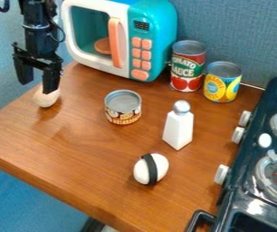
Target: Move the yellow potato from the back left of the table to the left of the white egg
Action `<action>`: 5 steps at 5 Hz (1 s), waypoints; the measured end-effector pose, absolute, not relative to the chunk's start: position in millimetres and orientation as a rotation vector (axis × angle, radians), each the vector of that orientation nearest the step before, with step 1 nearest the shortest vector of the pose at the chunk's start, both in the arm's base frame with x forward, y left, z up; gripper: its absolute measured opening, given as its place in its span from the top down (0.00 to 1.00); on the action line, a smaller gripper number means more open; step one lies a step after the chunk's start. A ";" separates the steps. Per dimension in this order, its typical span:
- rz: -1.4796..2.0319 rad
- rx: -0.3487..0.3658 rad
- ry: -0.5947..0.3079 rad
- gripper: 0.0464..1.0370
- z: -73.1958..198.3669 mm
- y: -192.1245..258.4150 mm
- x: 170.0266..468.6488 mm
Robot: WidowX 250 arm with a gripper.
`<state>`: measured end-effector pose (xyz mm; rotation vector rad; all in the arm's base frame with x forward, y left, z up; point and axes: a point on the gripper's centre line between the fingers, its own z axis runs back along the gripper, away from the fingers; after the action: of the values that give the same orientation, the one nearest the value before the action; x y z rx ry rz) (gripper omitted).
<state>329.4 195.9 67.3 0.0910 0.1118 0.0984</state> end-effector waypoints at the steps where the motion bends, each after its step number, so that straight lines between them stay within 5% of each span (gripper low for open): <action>1: 0.104 0.097 0.134 0.04 62.1 193.3 336.6; 3: 0.130 0.162 0.237 0.04 40.7 199.1 344.6; 5: 0.132 0.154 0.258 0.08 36.4 199.5 345.7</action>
<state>345.7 199.5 36.4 0.1538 0.2584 0.1319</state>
